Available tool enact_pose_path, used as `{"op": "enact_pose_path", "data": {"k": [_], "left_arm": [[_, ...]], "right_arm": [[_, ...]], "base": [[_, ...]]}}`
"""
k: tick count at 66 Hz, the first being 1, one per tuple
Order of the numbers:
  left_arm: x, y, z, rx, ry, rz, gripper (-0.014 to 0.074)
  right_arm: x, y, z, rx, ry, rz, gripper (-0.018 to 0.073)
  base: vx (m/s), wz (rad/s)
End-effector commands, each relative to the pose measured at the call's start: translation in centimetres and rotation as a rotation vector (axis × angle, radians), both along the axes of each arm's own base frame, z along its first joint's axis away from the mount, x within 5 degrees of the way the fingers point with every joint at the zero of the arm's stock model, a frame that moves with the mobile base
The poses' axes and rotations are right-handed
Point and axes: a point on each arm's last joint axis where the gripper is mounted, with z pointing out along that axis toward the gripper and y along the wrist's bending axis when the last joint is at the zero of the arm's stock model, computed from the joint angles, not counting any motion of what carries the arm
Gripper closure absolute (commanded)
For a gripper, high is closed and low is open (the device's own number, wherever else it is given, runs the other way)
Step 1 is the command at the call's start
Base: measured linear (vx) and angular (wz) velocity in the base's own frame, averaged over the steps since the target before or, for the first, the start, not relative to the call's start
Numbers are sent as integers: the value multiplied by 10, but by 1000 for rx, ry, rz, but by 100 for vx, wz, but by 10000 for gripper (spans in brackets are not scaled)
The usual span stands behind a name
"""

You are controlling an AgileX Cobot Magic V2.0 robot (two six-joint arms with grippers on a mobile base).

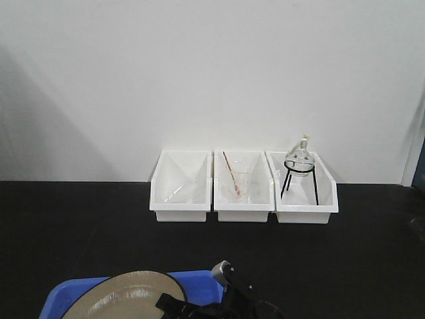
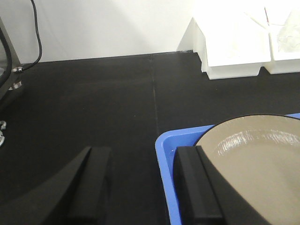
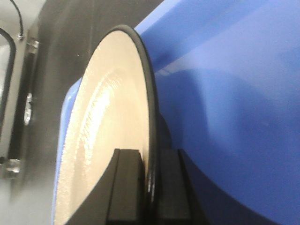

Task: Place disk in tray to left cabinet
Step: 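Lift the beige plate and lower it into the blue tray, then release the plate and grasp the blue tray's rims with both grippers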

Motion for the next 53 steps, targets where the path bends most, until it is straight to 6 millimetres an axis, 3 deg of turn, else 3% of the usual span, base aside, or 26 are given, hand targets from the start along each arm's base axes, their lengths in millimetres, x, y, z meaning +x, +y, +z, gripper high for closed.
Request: {"op": "enact_pose_path", "data": {"k": [1, 10, 22, 28, 40, 48, 53], "left_arm": [[3, 1, 17, -14, -101, 9, 156], [3, 1, 17, -14, -101, 9, 156], [3, 0, 17, -14, -97, 9, 156], [3, 0, 17, -14, -95, 8, 156], [3, 0, 17, -14, -94, 8, 156], [3, 0, 17, -14, -94, 8, 156], [3, 0, 16, -14, -88, 8, 156]], "right_arm": [[1, -3, 11, -104, -47, 47, 394], [0, -5, 10, -196, -93, 107, 288], [6, -19, 25, -237, -120, 93, 158], [11, -32, 35, -265, -128, 72, 134], [23, -68, 72, -340, -235, 37, 132], [24, -83, 98, -391, -344, 47, 132], [19, -89, 112, -517, -377, 110, 132]], "base": [[0, 0], [0, 0], [0, 0], [0, 0], [0, 0], [0, 0], [0, 0]]}}
